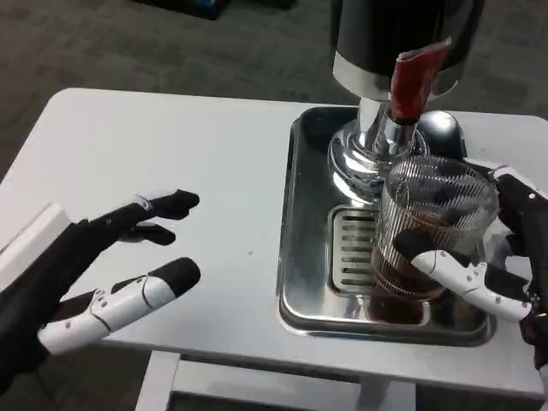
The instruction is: Grasp the cup under the faucet to collect the drink, then remove the cup.
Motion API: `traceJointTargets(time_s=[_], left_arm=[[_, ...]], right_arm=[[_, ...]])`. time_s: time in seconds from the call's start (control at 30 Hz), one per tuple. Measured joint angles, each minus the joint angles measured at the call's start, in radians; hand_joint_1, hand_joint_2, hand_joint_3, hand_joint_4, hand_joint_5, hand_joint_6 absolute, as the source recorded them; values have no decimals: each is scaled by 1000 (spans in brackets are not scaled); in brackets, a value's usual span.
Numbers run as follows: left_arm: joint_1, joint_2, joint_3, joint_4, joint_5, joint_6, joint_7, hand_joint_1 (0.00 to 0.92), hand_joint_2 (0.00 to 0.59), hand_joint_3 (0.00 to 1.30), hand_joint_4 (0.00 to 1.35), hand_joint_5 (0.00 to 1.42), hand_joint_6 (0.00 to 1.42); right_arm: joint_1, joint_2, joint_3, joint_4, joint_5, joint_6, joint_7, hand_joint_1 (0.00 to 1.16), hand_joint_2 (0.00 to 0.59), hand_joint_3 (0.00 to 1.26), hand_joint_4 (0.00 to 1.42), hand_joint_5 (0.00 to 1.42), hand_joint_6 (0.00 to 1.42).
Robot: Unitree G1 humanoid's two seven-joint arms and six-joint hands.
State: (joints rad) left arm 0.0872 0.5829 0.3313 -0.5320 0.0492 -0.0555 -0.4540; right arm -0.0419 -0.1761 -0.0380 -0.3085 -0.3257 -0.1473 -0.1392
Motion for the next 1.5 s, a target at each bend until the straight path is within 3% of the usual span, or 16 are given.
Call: traceJointTargets(time_s=[0.2,0.47,0.93,1.23,1.5], left_arm=[[-9,2,-27,-12,3,0,0,67,101,237,209,301,233],[-42,9,-55,-26,4,3,0,65,101,237,208,295,230],[-77,62,-101,-113,70,12,-22,42,87,215,166,231,212],[-7,81,-49,-258,117,26,-42,0,64,195,116,166,162],[76,80,41,-356,120,34,-63,0,81,164,47,106,125]], right_arm=[[32,-21,-23,-17,16,-3,30,823,223,1075,1215,1424,1424],[88,-34,-57,-115,67,-14,88,838,217,1084,1218,1424,1424],[142,-60,-97,-207,138,-31,182,838,224,1097,1218,1424,1424],[152,-69,-102,-258,169,-34,227,835,226,1098,1234,1424,1424],[171,-69,-99,-290,178,-34,256,835,226,1110,1247,1424,1424]])
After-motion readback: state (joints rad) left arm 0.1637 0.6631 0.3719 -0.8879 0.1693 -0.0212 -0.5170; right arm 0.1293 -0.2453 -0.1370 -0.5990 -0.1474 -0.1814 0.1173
